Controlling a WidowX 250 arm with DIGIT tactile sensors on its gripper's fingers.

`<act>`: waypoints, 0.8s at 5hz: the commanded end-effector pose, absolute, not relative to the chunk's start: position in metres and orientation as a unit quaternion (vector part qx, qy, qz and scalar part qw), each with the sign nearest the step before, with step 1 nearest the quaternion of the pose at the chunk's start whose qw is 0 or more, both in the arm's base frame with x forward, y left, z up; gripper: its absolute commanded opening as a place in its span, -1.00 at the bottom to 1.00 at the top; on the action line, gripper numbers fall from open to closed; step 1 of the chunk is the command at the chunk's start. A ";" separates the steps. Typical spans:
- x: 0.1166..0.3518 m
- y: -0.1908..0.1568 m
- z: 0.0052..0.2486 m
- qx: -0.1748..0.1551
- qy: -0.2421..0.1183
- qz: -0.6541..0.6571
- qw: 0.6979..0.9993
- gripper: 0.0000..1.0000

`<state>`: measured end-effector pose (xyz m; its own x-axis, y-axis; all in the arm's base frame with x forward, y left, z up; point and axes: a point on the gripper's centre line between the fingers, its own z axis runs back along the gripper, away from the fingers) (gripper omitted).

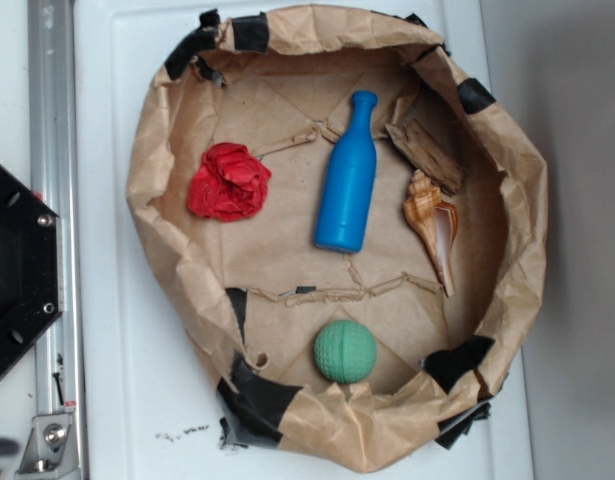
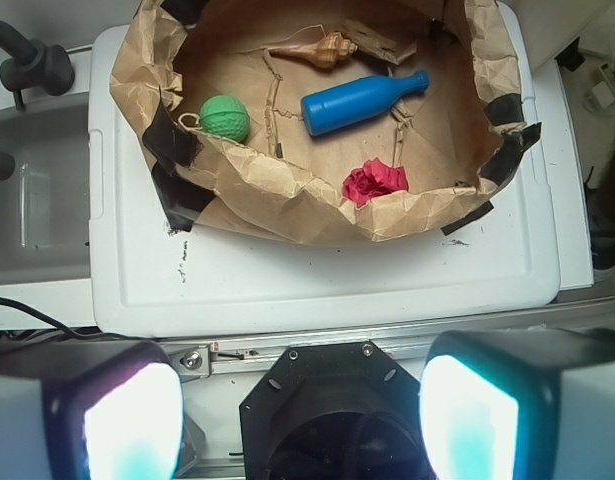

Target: Grab the blue bottle.

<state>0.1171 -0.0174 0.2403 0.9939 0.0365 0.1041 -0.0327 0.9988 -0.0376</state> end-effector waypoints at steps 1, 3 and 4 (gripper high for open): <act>0.117 -0.017 0.240 -0.018 -0.052 0.017 0.998 1.00; 0.193 0.020 0.169 0.071 -0.132 0.186 0.971 1.00; 0.230 0.031 0.159 0.047 -0.146 0.241 0.958 1.00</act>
